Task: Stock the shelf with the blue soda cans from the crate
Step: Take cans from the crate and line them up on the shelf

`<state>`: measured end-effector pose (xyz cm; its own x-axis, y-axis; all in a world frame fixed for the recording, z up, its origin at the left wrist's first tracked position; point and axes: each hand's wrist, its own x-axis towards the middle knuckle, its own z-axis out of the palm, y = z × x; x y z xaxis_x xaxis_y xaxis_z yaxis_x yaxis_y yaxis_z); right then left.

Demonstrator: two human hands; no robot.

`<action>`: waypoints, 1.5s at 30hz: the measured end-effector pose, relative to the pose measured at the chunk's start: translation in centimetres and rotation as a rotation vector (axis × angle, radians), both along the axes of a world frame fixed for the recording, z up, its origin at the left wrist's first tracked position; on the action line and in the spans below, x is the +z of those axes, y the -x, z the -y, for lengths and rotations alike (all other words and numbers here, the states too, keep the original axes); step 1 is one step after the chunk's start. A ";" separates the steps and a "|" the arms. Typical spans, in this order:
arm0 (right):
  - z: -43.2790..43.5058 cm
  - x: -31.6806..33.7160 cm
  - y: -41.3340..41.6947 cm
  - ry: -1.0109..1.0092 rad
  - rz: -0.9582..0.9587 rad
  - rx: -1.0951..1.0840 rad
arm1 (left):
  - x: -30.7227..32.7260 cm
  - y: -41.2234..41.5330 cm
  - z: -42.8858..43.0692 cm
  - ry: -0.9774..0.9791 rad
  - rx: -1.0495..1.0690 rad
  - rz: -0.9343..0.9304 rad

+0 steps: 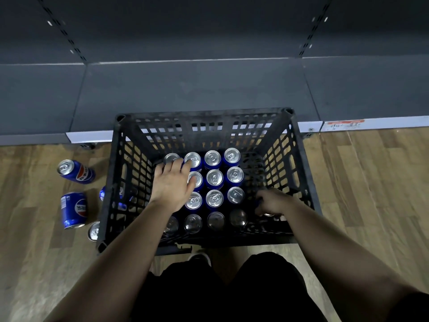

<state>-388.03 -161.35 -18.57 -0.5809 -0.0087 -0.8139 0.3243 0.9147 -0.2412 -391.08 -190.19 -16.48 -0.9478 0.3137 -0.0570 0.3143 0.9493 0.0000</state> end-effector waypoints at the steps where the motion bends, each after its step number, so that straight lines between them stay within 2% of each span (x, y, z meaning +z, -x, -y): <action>1: 0.0 1.0 0.2 0.016 0.006 -0.047 | 0.9 0.2 0.0 -0.003 0.003 0.013; 8: 0.2 13.0 2.1 0.080 -0.069 -0.134 | 11.5 0.4 0.4 -0.017 0.014 0.043; 19: 1.2 42.2 4.6 0.139 -0.262 -0.070 | 37.6 0.7 0.3 -0.038 -0.006 -0.023; 23: 1.2 52.3 4.5 0.205 -0.300 -0.077 | 45.9 0.3 0.2 -0.059 -0.008 -0.111; 26: 0.9 58.5 3.9 0.218 -0.374 -0.004 | 51.5 0.0 0.0 -0.075 0.016 -0.123; 29: 0.9 63.3 3.7 0.223 -0.466 0.045 | 55.9 -0.6 0.1 -0.084 0.044 -0.120; 35: 2.0 71.8 5.0 0.277 -0.676 0.033 | 63.4 0.7 1.3 -0.068 0.040 -0.265; 39: 3.8 76.9 7.6 0.295 -0.757 -0.024 | 68.3 3.1 2.8 -0.108 0.031 -0.377; 45: 7.5 84.6 12.8 0.306 -0.886 0.005 | 75.1 9.3 5.9 -0.132 0.004 -0.531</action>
<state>-400.85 -168.83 66.02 -0.9874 -0.1538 -0.0369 -0.0967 0.7715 -0.6289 -400.40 -196.12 58.67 -0.8366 0.2819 0.4696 0.2996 0.9533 -0.0385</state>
